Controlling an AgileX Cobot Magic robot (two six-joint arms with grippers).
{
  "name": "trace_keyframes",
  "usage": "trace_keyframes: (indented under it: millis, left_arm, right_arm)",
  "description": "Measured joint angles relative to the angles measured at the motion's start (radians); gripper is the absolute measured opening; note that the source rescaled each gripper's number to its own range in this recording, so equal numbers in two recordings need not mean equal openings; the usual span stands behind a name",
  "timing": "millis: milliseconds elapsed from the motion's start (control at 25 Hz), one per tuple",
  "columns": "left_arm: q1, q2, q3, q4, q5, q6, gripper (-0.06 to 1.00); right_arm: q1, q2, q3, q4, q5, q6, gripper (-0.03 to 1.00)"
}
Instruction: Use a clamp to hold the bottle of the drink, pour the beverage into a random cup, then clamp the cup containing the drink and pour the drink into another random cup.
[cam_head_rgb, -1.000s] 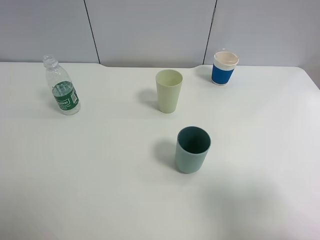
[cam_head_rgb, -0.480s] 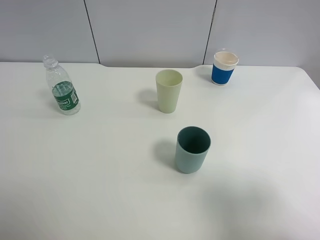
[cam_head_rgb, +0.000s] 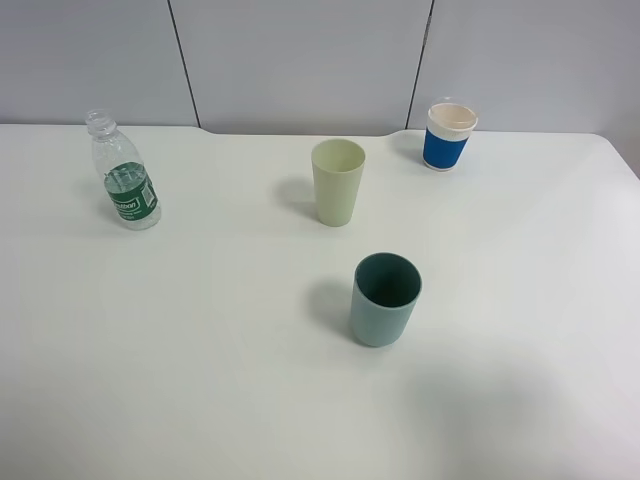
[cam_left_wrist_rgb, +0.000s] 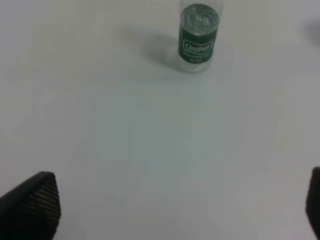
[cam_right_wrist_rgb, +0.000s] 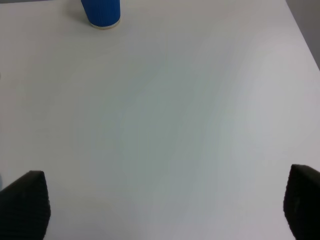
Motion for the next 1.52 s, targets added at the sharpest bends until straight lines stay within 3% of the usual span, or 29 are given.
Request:
trace_keyframes:
  millis: [1520]
  left_arm:
    - [0.000, 0.000, 0.000, 0.000, 0.000, 0.000, 1.00]
  right_arm:
    - [0.000, 0.000, 0.000, 0.000, 0.000, 0.000, 0.81]
